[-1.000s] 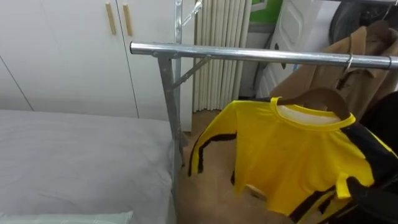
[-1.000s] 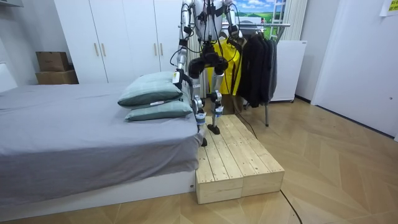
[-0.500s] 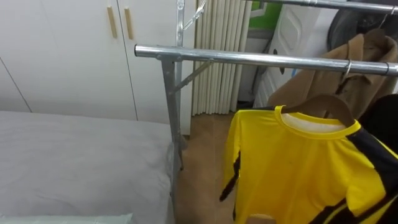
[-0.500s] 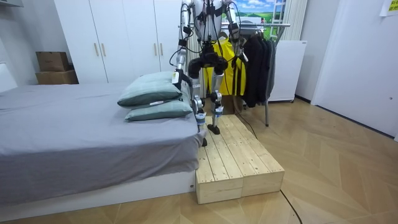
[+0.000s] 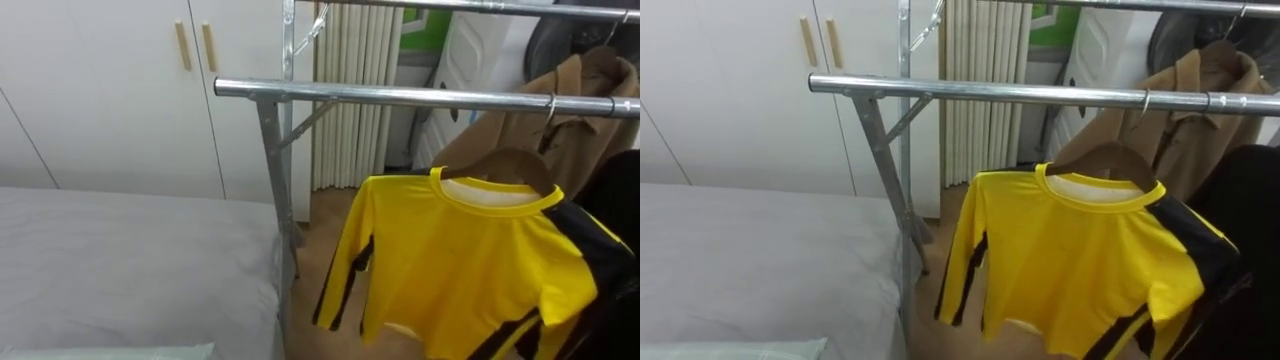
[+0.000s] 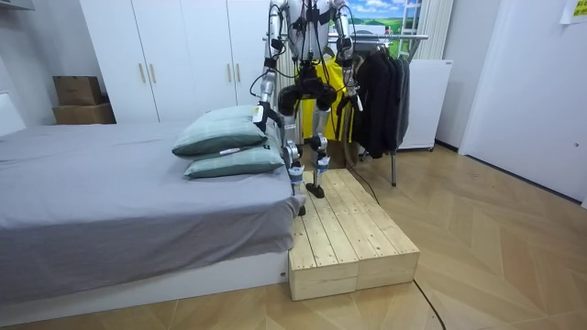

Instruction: Hang clothes

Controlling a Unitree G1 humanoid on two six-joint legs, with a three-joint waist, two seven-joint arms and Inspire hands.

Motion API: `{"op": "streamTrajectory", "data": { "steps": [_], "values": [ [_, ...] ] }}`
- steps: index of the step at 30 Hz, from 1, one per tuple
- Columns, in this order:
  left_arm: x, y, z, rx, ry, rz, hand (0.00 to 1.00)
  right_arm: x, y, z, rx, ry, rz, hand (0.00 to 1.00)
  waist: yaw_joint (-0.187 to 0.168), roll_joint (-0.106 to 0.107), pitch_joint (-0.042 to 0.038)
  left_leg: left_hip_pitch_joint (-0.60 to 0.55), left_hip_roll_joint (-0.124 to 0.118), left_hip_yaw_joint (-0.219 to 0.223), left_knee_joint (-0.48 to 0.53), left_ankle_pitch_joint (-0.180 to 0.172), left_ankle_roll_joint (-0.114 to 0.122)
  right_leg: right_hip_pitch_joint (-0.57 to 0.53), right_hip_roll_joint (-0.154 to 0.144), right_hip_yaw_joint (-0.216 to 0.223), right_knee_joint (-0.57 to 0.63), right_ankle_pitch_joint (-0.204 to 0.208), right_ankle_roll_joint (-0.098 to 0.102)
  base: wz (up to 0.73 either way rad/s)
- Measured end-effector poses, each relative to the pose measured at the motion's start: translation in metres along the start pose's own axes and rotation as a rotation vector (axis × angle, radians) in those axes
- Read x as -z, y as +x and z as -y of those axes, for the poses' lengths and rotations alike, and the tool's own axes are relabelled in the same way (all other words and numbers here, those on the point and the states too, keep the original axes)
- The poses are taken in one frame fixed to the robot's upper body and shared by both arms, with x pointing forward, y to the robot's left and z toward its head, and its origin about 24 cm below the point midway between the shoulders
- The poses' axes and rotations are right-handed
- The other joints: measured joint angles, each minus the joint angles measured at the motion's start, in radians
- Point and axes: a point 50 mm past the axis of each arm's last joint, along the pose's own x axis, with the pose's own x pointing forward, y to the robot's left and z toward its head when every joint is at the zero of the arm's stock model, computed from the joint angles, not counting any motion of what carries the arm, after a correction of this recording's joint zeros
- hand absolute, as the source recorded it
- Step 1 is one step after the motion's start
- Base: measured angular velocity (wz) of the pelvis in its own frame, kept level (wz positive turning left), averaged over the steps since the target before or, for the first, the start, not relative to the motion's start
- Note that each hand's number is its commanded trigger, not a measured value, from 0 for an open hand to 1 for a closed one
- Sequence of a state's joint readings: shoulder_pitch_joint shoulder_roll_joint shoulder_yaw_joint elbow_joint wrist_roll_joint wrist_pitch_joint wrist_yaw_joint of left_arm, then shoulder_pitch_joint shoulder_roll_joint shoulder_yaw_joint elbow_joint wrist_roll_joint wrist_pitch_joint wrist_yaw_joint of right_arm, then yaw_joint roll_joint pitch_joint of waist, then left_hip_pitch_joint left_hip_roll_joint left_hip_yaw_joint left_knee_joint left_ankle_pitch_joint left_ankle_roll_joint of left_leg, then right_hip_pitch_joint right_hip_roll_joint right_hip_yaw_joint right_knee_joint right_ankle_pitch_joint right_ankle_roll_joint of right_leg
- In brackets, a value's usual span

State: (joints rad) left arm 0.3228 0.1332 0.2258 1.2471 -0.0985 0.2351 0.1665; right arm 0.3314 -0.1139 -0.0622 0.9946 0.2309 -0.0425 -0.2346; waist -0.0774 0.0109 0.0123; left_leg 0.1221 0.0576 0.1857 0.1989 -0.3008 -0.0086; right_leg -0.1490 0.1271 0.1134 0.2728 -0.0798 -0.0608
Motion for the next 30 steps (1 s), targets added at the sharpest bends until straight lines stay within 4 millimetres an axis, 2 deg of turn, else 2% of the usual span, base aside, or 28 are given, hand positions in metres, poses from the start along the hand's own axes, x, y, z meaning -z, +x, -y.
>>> {"op": "streamTrajectory", "data": {
  "steps": [5,9,14,22,25,29,30],
  "values": [
    [-0.008,-0.001,0.002,-0.016,-0.005,0.018,0.00,-0.002,0.002,-0.005,-0.034,0.056,-0.027,0.00,0.000,0.012,0.0036,-0.007,0.000,-0.002,0.000,0.000,0.000,-0.007,0.000,-0.002,0.000,0.000,0.000,0.00],
    [-0.013,-0.002,0.004,-0.020,-0.022,0.027,0.00,-0.012,0.005,-0.011,-0.072,0.064,-0.006,0.00,-0.001,0.023,0.0017,-0.007,0.000,-0.003,0.000,0.000,0.000,-0.006,-0.003,-0.020,0.000,0.001,0.000,0.00],
    [-0.015,-0.002,0.006,-0.018,-0.014,0.033,0.00,-0.018,0.006,-0.015,-0.112,0.066,0.006,0.00,-0.001,0.024,0.0006,-0.007,0.000,-0.014,0.000,0.000,0.000,0.001,-0.005,-0.035,0.000,0.001,0.000,0.07],
    [-0.016,-0.002,0.007,-0.017,-0.005,0.039,0.00,-0.014,0.006,-0.019,-0.154,0.073,-0.032,0.00,0.005,0.025,0.0002,0.007,0.003,-0.049,-0.001,0.001,0.001,0.032,-0.014,-0.078,-0.015,-0.009,-0.003,0.14],
    [-0.017,-0.003,0.008,-0.014,0.017,0.053,0.00,-0.015,0.006,-0.021,-0.166,0.065,-0.033,0.00,0.028,0.027,-0.0011,0.003,0.004,-0.060,0.001,0.001,0.001,0.031,-0.023,-0.091,-0.006,-0.016,-0.005,0.13],
    [-0.020,-0.003,0.011,-0.006,0.034,0.090,0.00,-0.020,0.008,-0.020,-0.164,0.031,-0.017,0.00,0.038,0.029,-0.0035,-0.024,0.000,-0.121,0.026,-0.001,0.001,0.028,-0.047,-0.152,0.009,-0.044,-0.007,0.47],
    [-0.019,-0.003,0.013,-0.002,0.034,0.089,0.00,-0.024,0.009,-0.018,-0.161,0.020,-0.012,0.00,0.054,0.035,-0.0040,-0.028,0.000,-0.134,0.027,0.000,0.000,0.032,-0.052,-0.168,0.008,-0.046,-0.009,0.43]
  ]
}}
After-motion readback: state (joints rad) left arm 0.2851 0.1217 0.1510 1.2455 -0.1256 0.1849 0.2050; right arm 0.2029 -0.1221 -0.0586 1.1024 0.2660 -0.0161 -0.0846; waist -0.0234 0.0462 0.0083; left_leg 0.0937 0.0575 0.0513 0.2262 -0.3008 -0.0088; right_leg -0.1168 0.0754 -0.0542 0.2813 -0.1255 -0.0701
